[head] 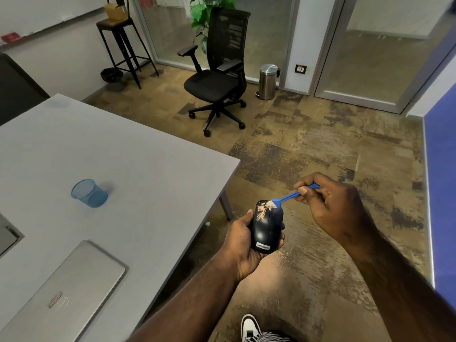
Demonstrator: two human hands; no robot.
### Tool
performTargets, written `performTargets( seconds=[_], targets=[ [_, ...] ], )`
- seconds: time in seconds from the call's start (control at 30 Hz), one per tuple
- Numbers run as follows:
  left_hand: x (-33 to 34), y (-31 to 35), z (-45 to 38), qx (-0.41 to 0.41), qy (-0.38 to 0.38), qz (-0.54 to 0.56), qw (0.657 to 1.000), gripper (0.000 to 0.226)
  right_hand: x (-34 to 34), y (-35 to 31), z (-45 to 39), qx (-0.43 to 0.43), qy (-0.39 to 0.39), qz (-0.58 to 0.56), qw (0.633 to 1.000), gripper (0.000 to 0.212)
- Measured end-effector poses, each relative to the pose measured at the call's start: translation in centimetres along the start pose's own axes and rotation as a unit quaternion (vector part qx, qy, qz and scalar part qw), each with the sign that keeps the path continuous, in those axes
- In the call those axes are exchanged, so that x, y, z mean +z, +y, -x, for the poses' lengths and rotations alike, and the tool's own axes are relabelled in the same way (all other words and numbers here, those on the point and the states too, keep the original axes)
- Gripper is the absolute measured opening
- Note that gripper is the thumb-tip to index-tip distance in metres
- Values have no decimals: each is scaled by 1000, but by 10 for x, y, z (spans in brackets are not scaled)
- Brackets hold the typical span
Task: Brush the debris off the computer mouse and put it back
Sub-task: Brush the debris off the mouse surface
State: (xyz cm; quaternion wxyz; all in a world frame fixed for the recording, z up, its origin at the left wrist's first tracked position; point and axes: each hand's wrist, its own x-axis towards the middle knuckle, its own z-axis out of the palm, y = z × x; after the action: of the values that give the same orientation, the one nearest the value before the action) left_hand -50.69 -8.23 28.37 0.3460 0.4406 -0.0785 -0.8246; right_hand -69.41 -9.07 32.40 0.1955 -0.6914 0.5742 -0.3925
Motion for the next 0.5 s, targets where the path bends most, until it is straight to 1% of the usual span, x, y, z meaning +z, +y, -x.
performTargets(
  seconds=[0.07,0.2,0.33,0.5],
  targets=[
    [-1,0,0,1,0,-2,1000,62,-1,-1,1,-16,-20,-2,1000,14],
    [-2,-1,0,2,-3,1,1000,62,-1,0,-2,2,-5,1,1000,17],
    [-1,1,0,1,0,-9,1000,61,-2,-3,-1,-16,-30,8,999,14],
    [0,0,0,5,7,-8,1000,59,-3,-3,-3,-10,-14,22,1000,13]
  ],
)
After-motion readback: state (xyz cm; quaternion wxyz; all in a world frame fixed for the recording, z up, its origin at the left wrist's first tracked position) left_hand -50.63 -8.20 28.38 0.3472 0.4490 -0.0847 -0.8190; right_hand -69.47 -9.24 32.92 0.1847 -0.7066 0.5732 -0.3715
